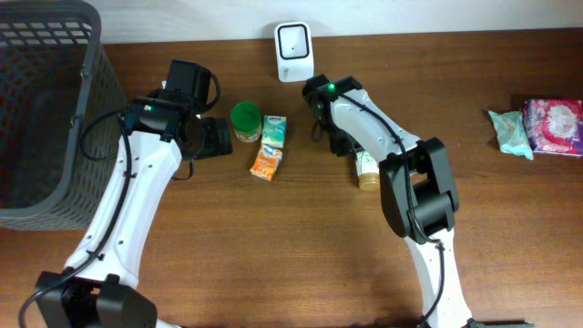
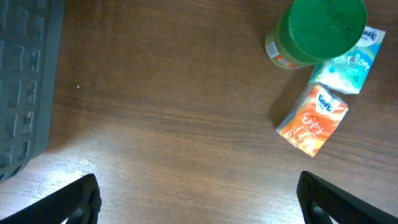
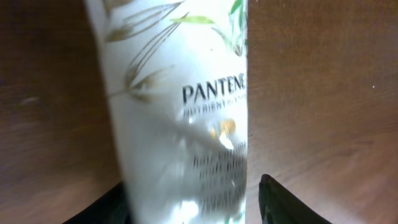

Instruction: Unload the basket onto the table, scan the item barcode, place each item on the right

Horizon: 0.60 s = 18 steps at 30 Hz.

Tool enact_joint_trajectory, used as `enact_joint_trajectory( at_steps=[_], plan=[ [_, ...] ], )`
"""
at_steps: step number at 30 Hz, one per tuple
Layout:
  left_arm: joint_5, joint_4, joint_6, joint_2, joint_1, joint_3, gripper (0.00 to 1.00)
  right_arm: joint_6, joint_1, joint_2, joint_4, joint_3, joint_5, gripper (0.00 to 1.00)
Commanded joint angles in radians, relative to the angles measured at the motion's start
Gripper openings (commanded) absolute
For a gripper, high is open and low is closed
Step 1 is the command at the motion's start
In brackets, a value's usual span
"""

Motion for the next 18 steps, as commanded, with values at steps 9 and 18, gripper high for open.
enact_joint_trajectory(
  at_steps=[9,18],
  plan=[
    [-0.010,0.001,-0.010,-0.003,-0.003,0.002,0.99,-0.357,-0.214,-0.018,-0.182,0.293,-0.644,0.99],
    [-0.010,0.001,-0.010,-0.003,-0.003,0.002,0.99,-0.344,-0.231,-0.018,0.074,-0.025,-0.650,0.90]
  ],
)
